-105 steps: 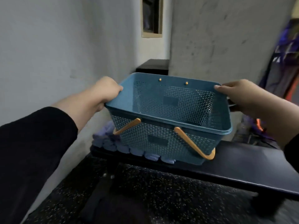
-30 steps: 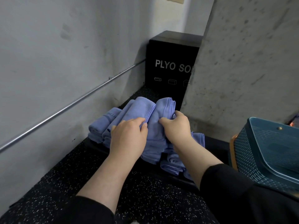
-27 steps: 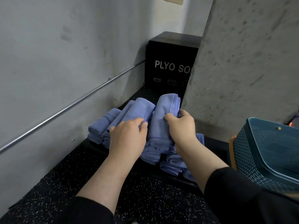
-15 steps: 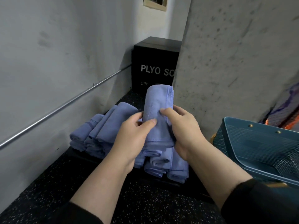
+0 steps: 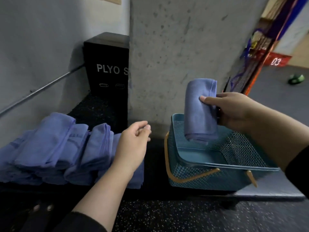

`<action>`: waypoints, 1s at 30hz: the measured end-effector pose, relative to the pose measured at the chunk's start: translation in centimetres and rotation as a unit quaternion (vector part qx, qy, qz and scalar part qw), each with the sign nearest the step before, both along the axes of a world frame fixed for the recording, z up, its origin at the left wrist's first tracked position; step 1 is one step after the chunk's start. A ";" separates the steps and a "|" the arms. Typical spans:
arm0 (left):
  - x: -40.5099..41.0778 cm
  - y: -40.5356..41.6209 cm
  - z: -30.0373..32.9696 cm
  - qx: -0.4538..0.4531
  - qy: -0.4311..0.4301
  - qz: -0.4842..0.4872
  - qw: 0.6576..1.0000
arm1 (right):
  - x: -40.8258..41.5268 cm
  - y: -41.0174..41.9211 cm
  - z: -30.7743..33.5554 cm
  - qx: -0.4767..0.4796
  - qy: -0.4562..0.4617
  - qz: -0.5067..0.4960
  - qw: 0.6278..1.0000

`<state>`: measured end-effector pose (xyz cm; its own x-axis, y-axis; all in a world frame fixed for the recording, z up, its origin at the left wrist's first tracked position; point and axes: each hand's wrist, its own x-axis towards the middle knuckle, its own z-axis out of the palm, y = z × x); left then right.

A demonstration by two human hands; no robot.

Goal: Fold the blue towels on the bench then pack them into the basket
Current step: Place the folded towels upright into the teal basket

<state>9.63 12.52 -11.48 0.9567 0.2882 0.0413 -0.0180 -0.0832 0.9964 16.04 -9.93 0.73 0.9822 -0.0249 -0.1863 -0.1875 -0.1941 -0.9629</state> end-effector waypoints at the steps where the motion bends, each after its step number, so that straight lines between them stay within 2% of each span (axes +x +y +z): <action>1: 0.5 -0.7 -0.3 0.006 0.011 -0.007 1.000 | 0.5 -0.9 -0.7 -0.018 0.023 0.004 1.000; 8: 2.5 -4.7 -1.7 0.022 0.084 -0.094 0.992 | 3.2 -2.8 -8.3 -0.068 0.163 0.024 0.984; 13: 3.0 -5.2 -2.1 0.048 0.115 -0.130 0.984 | 5.7 -1.4 -12.3 -0.110 0.202 0.061 0.971; 20: 3.1 -5.3 -2.3 0.034 0.127 -0.137 0.982 | 7.1 0.3 -16.7 -0.146 0.273 0.117 0.944; 25: 3.4 -5.4 -2.6 0.037 0.126 -0.133 0.982 | 7.3 0.3 -18.2 -0.210 0.272 0.153 0.927; 30: 3.4 -5.3 -2.7 0.059 0.122 -0.136 0.981 | 7.5 -0.1 -18.5 -0.233 0.282 0.156 0.918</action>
